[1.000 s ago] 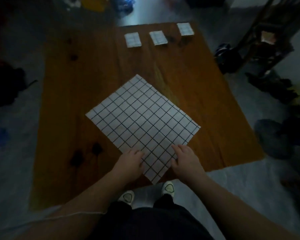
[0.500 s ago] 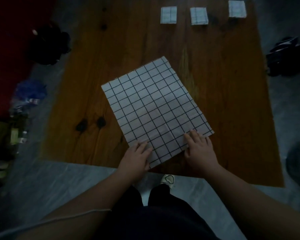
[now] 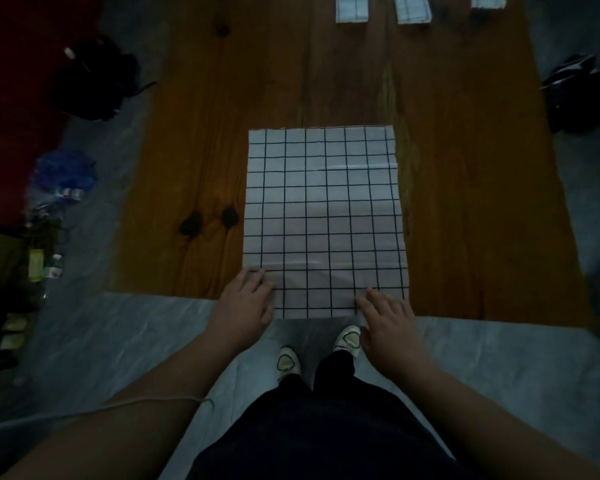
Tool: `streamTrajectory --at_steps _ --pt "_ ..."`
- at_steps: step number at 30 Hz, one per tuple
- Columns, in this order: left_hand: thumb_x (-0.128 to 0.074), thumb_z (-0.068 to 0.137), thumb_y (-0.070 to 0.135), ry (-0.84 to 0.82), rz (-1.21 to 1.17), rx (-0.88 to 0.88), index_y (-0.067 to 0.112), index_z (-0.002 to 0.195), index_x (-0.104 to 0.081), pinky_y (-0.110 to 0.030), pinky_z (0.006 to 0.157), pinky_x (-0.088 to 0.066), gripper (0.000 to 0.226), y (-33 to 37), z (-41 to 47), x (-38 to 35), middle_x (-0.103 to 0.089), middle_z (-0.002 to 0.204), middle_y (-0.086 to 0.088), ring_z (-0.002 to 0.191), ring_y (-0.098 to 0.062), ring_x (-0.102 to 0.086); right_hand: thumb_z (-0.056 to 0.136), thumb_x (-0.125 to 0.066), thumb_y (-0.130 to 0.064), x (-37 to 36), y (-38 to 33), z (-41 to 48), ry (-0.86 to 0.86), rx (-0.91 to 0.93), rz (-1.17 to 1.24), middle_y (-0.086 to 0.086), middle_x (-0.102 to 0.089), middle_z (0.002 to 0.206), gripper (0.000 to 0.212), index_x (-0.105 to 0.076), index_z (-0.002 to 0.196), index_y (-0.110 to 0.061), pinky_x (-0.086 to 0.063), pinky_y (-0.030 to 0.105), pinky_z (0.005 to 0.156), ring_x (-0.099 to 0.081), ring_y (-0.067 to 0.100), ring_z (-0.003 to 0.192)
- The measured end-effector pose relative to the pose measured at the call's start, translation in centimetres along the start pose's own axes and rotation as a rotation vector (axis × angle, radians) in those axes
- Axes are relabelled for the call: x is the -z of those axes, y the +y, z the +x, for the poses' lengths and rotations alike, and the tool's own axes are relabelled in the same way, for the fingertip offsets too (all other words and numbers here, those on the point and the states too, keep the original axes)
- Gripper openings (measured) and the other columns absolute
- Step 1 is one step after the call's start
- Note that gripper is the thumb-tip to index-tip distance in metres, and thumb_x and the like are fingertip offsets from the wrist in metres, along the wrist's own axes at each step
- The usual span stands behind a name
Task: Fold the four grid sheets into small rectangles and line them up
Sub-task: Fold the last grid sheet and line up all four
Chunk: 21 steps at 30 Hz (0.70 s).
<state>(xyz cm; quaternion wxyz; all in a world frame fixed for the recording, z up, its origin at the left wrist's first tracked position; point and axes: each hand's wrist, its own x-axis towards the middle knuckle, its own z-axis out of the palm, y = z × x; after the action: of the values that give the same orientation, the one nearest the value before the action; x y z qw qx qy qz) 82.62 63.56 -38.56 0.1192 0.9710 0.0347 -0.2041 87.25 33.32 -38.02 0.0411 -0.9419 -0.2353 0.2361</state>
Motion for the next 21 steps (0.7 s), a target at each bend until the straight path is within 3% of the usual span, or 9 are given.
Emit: streamTrajectory --at_steps 2,4,9,13,17,21 --pt "-0.055 0.096 0.040 0.090 -0.106 0.001 0.024 0.153 -0.035 -0.041 0.121 -0.021 0.062 -0.3 -1.0 -0.1 -0.014 0.167 -0.009 0.151 -0.023 -0.011 0.093 -0.057 -0.037 -0.1 -0.1 -0.1 0.047 -0.018 -0.002 0.008 -0.035 0.161 0.064 -0.037 0.153 -0.023 -0.015 0.049 0.123 -0.026 0.029 0.151" --pt "-0.060 0.094 0.038 0.160 -0.166 -0.039 0.023 0.157 -0.024 -0.037 0.119 -0.020 0.074 -0.3 -1.6 0.0 -0.003 0.168 -0.008 0.148 -0.016 -0.014 0.093 -0.060 -0.034 0.2 0.4 0.0 0.098 -0.045 0.014 0.009 -0.028 0.164 0.066 -0.035 0.154 -0.022 -0.011 0.049 0.124 -0.019 0.029 0.153" --pt "-0.049 0.095 0.053 0.055 0.153 -0.180 0.020 0.160 -0.015 -0.048 0.123 0.007 0.080 0.1 -1.4 -0.6 -0.018 0.167 -0.006 0.155 -0.025 -0.004 0.100 -0.052 -0.036 1.0 2.0 0.3 0.041 -0.048 -0.032 0.000 0.004 0.169 0.077 -0.007 0.161 -0.029 0.006 0.044 0.125 0.009 0.018 0.155" --pt "-0.059 0.093 0.046 -0.035 0.186 -0.172 0.026 0.160 -0.007 -0.046 0.124 0.003 0.088 -0.1 -1.1 -2.3 -0.007 0.168 -0.006 0.154 -0.032 -0.001 0.096 -0.060 -0.026 -0.5 3.1 0.3 0.055 -0.042 -0.066 0.002 -0.012 0.169 0.079 -0.015 0.160 -0.026 0.002 0.043 0.124 -0.008 0.020 0.156" --pt "-0.071 0.082 0.015 0.087 0.150 -0.194 0.028 0.154 -0.029 -0.046 0.122 -0.016 0.085 -1.0 -1.0 -3.3 -0.030 0.163 -0.004 0.149 -0.032 -0.026 0.090 -0.061 -0.008 -2.1 2.9 0.0 0.130 -0.034 -0.081 0.004 -0.031 0.162 0.074 -0.031 0.156 -0.025 -0.011 0.046 0.123 -0.026 0.024 0.150" --pt "-0.061 0.085 0.014 0.214 0.105 -0.283 0.023 0.135 -0.060 -0.050 0.113 -0.034 0.051 -2.3 -1.2 -3.0 -0.059 0.142 -0.005 0.134 -0.031 -0.049 0.087 -0.064 -0.005 -1.9 2.8 -0.3 0.221 -0.011 -0.078 0.004 -0.056 0.142 0.059 -0.053 0.142 -0.023 -0.029 0.048 0.118 -0.051 0.026 0.131"
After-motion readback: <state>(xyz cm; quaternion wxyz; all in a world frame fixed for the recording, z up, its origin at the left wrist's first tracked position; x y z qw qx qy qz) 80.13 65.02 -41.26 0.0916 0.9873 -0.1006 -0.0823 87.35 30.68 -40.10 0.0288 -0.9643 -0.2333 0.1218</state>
